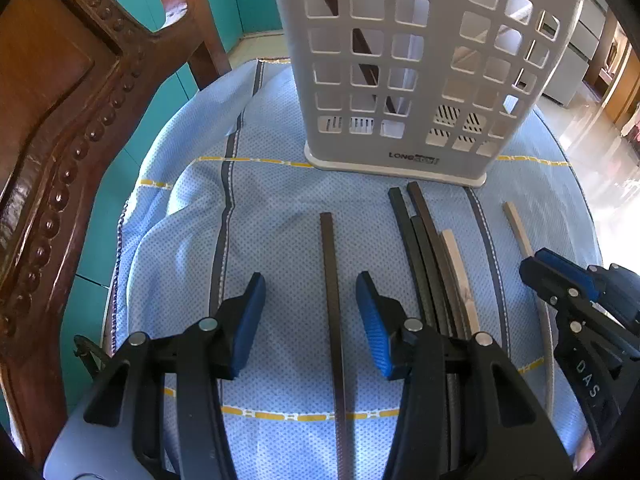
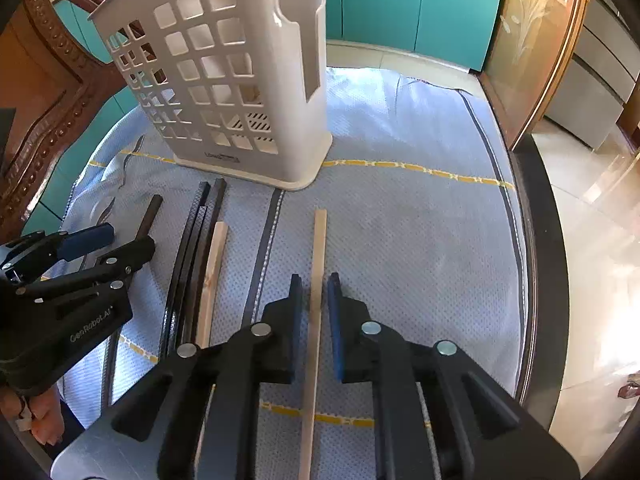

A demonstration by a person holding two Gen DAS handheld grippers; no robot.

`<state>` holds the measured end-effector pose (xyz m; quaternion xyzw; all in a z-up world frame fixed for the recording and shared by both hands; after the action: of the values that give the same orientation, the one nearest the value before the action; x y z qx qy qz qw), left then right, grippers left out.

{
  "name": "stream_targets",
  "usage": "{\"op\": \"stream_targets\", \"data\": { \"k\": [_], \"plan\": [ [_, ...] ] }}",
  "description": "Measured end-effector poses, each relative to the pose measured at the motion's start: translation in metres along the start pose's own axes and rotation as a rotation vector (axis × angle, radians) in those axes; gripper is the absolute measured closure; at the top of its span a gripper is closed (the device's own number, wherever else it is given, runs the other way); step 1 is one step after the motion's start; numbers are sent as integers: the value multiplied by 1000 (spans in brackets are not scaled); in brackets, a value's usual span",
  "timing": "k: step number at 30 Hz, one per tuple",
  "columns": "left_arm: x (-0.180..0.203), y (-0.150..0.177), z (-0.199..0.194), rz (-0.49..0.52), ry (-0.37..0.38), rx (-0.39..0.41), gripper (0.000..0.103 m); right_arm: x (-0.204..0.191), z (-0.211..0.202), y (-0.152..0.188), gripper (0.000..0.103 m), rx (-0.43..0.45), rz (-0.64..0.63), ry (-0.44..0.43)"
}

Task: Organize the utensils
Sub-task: 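Position the left tool over a dark brown chopstick while the right tool aligns over a cream chopstick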

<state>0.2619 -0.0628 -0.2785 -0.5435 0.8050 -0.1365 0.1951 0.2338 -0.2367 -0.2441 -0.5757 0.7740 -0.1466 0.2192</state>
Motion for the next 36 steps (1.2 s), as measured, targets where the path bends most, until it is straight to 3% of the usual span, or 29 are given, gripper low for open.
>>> {"op": "stream_targets", "data": {
  "k": [6, 15, 17, 28, 32, 36],
  "plan": [
    [16, 0, -5, 2, 14, 10, 60, -6, 1, 4, 88, 10, -9, 12],
    [43, -5, -15, 45, 41, 25, 85, -9, 1, 5, 85, 10, -6, 5],
    [49, -5, -16, 54, 37, 28, 86, -9, -1, 5, 80, 10, -7, 0],
    [59, -6, -19, 64, 41, 33, 85, -22, -1, 12, 79, 31, -50, 31],
    [52, -5, -21, 63, 29, 32, 78, -25, -2, 13, 79, 32, -49, 30],
    [51, -5, -20, 70, 25, 35, 78, -24, -2, 13, 79, 32, -52, 33]
  ]
}}
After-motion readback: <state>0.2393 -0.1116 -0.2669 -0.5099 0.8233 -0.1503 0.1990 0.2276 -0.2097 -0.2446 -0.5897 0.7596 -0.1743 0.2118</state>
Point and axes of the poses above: each gripper's, at about its wrist camera, not at the fingertips, and z roughly the way its jaws point, x to its right, y to its underside, the point moved 4 cm from there along z, roughly the way its jaws point, and after that the axes turned 12 degrees about z, right-handed, at the moved point
